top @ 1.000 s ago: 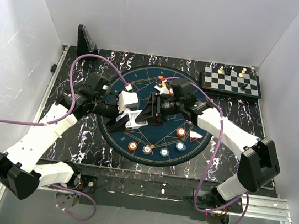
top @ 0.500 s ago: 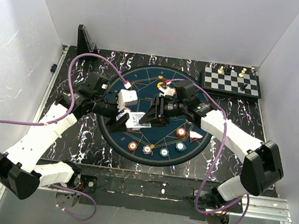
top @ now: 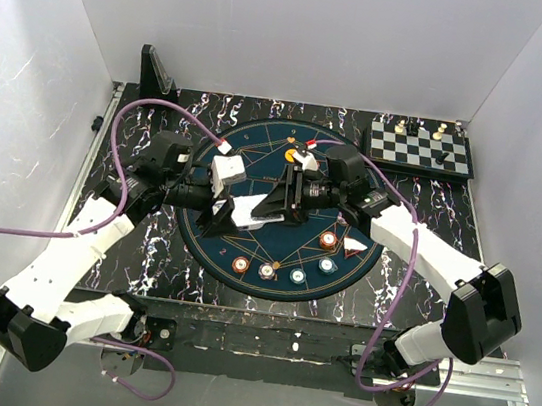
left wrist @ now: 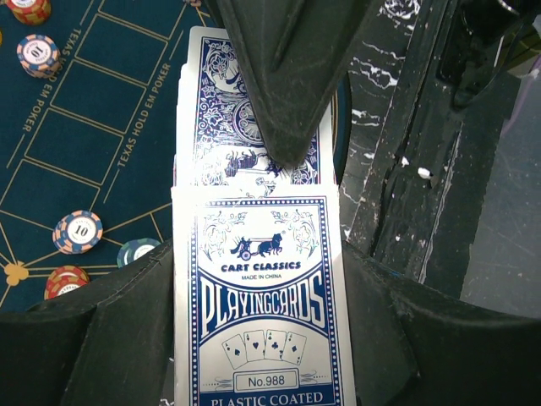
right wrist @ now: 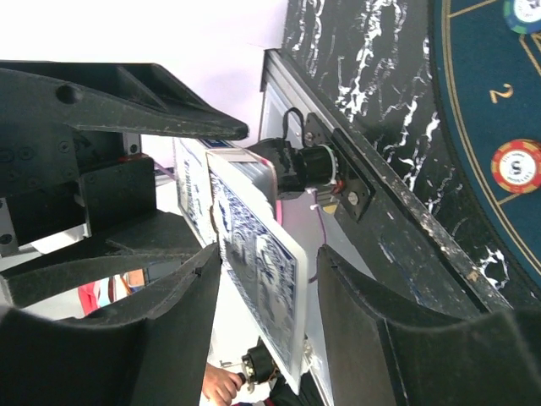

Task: Distribute texas hold em gaming equipment

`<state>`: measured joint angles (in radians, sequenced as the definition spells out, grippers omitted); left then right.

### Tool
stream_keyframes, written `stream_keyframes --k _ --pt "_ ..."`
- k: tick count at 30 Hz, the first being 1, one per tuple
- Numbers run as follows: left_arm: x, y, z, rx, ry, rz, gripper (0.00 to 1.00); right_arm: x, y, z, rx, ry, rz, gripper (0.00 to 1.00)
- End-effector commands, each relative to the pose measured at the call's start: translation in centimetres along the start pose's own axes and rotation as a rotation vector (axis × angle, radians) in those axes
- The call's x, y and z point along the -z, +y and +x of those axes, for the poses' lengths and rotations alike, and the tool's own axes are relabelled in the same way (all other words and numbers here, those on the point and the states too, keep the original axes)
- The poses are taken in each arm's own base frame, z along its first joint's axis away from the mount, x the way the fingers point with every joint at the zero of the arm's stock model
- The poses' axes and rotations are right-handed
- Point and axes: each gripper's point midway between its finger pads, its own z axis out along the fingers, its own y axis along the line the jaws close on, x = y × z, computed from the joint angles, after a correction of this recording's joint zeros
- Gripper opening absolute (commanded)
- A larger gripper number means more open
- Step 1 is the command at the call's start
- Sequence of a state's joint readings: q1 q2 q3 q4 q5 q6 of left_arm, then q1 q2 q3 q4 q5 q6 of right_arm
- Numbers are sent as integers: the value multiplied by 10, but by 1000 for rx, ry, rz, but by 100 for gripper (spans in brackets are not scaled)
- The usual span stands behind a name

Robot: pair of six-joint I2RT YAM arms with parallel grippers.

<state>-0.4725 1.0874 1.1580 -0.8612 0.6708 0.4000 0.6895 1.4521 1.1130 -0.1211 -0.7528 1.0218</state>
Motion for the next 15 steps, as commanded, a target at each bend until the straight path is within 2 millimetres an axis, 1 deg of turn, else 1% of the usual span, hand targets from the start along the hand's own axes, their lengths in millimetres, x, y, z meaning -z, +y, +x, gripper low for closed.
stream_keyframes --k 1,5,8,15 --pt "1 0 -25 -22 -90 13 0 1 36 -2 65 3 -132 57" --pt "1 1 -29 -33 -96 18 0 -2 50 -2 64 14 -196 56" --pt "1 1 -30 -45 -96 24 0 -8 53 1 57 38 -213 53" --pt "3 1 -33 -83 -96 26 0 -15 49 4 23 77 -224 35"
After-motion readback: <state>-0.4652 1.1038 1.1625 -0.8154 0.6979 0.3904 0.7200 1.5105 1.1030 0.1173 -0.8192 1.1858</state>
